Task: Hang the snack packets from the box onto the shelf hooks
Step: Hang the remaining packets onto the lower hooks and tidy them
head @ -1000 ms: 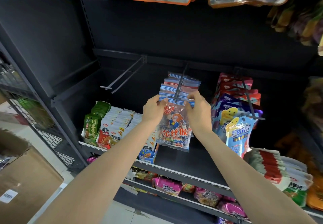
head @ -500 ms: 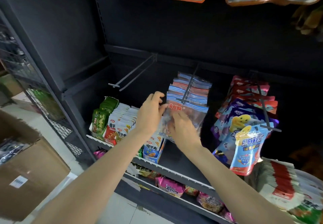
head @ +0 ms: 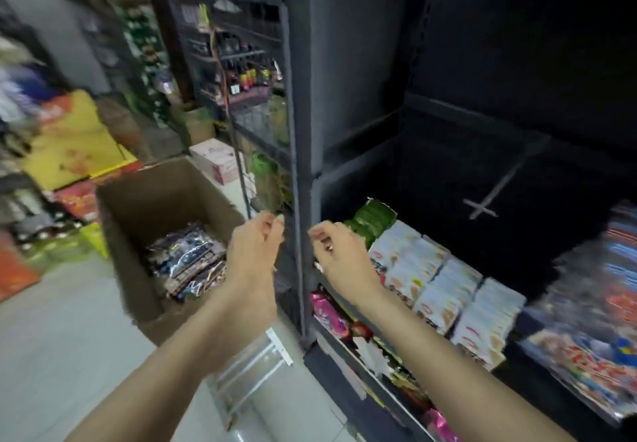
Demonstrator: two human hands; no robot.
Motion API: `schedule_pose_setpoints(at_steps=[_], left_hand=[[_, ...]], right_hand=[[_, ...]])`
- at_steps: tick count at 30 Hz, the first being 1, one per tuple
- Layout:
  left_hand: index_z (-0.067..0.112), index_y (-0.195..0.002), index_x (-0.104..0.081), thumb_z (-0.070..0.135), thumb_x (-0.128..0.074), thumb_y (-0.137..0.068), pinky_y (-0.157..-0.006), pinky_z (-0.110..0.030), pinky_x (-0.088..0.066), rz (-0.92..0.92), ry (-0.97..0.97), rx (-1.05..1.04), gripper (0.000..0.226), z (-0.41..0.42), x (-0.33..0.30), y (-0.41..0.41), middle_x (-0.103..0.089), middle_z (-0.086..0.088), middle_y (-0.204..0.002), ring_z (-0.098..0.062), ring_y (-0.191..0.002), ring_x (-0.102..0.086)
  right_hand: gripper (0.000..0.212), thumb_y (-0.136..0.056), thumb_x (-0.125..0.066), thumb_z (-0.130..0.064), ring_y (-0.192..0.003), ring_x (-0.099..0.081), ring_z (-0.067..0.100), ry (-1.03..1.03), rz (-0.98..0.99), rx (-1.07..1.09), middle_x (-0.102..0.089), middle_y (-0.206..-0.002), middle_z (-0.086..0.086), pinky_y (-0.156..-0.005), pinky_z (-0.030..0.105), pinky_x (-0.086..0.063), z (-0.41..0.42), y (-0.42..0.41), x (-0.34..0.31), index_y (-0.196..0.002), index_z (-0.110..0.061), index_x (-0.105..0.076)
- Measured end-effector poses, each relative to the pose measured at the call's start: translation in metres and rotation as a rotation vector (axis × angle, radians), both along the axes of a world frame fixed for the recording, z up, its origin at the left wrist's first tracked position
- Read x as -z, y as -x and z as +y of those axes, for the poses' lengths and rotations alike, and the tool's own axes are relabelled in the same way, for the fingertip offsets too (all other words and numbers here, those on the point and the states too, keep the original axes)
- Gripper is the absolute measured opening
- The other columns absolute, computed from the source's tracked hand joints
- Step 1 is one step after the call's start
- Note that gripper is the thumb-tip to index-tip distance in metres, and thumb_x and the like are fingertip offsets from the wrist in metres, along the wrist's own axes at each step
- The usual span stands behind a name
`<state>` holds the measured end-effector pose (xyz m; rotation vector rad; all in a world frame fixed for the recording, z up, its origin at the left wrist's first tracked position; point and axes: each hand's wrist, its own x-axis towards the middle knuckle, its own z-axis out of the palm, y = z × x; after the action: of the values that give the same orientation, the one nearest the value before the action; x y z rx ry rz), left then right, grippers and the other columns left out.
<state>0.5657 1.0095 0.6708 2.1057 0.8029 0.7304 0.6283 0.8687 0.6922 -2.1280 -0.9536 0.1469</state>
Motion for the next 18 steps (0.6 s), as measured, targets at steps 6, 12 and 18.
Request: schedule_pose_setpoints(at_steps=[6, 12, 18], left_hand=[[0.009, -0.103, -0.064, 0.018, -0.049, -0.093, -0.08, -0.03, -0.041, 0.282, 0.104, -0.167, 0.021, 0.142, 0.023, 0.028, -0.068, -0.011, -0.103, -0.029, -0.103, -0.06], [-0.003, -0.116, -0.055, 0.016, -0.047, -0.095, -0.091, -0.036, -0.043, 0.688, 0.227, -0.215, 0.03, 0.238, 0.067, 0.03, -0.058, -0.022, -0.123, -0.035, -0.114, -0.054], [0.0, -0.119, -0.056, 0.025, -0.054, -0.092, -0.09, -0.036, -0.044, 0.793, 0.388, -0.288, 0.037, 0.301, 0.133, 0.0, -0.056, -0.02, -0.126, -0.035, -0.114, -0.054]], right_hand=[[0.027, -0.092, -0.05, -0.008, -0.106, -0.057, 0.02, 0.071, 0.2, -0.141, -0.062, -0.114, 0.007, -0.095, 0.031, -0.044, 0.165, 0.016, 0.02, -0.116, -0.01, -0.061], [0.047, -0.095, -0.053, -0.022, -0.117, -0.052, 0.029, 0.406, 0.383, -0.176, -0.05, -0.133, 0.014, -0.096, 0.035, -0.043, 0.295, 0.002, 0.08, -0.137, -0.008, -0.039], [0.063, -0.096, -0.051, -0.025, -0.135, -0.034, 0.035, 0.646, 0.539, -0.134, -0.033, -0.149, 0.017, -0.111, 0.043, -0.029, 0.391, -0.03, 0.147, -0.148, -0.005, -0.022]])
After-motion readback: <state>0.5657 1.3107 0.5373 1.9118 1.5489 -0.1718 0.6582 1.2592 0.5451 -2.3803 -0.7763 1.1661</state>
